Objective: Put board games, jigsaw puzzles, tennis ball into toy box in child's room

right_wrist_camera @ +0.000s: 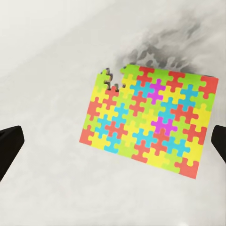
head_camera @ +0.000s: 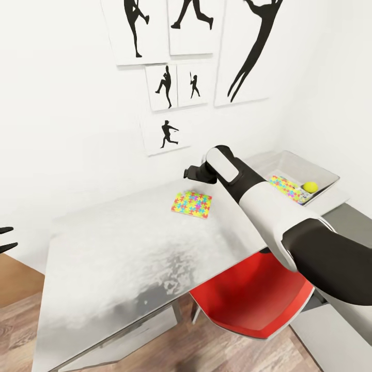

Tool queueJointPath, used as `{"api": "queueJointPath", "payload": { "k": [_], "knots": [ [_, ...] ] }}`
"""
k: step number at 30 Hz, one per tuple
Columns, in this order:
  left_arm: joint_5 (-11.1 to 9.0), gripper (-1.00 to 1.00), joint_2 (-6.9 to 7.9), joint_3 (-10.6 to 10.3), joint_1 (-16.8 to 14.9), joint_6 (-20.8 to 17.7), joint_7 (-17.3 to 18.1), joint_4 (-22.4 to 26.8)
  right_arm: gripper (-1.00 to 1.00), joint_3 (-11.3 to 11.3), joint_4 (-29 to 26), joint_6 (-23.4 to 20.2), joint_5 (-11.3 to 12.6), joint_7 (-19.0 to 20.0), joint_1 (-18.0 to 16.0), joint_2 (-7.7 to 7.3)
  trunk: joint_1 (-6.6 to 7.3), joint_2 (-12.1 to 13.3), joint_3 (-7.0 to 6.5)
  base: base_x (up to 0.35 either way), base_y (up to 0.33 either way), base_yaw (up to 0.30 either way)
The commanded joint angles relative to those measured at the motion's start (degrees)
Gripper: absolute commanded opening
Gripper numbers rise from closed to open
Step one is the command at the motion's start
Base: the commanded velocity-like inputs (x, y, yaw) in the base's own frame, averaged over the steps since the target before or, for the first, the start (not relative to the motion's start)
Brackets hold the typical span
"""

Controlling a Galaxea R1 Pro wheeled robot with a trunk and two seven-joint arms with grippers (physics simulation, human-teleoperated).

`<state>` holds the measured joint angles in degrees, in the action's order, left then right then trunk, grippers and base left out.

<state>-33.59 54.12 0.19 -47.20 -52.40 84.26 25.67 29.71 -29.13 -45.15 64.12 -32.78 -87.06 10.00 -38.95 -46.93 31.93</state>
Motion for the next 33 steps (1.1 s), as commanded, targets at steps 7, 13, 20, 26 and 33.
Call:
{"api": "queueJointPath", "payload": {
  "k": [7,13,20,26,33],
  "knots": [
    [0.01,1.00,0.02,-0.02,-0.05,-0.62,0.29,-0.01,1.00,0.17,-0.05,0.05,0.48,-0.53,-0.04,0.00,-0.01,-0.05,0.05,0.000,0.000,0.016],
    [0.01,1.00,0.02,-0.09,-0.03,-0.61,0.29,0.00,1.00,0.17,-0.05,0.06,0.48,-0.53,-0.04,0.00,-0.01,-0.05,-0.11,0.000,0.000,0.173],
    [0.01,1.00,0.02,-0.10,-0.03,-0.64,0.30,0.02,1.00,0.17,-0.05,0.00,0.48,-0.53,-0.03,0.00,-0.01,-0.05,-0.16,0.000,0.000,0.054],
    [0.01,1.00,-0.01,-0.10,-0.02,-0.68,0.30,0.02,1.00,0.17,-0.05,-0.02,0.48,-0.52,-0.04,0.00,-0.01,-0.05,-0.16,0.000,0.000,0.004],
    [0.08,1.00,-0.06,-0.14,-0.01,-0.69,0.30,0.01,1.00,0.17,-0.05,-0.03,0.45,-0.53,-0.03,0.00,-0.01,-0.05,-0.16,0.000,0.000,0.000]
  ]
}}
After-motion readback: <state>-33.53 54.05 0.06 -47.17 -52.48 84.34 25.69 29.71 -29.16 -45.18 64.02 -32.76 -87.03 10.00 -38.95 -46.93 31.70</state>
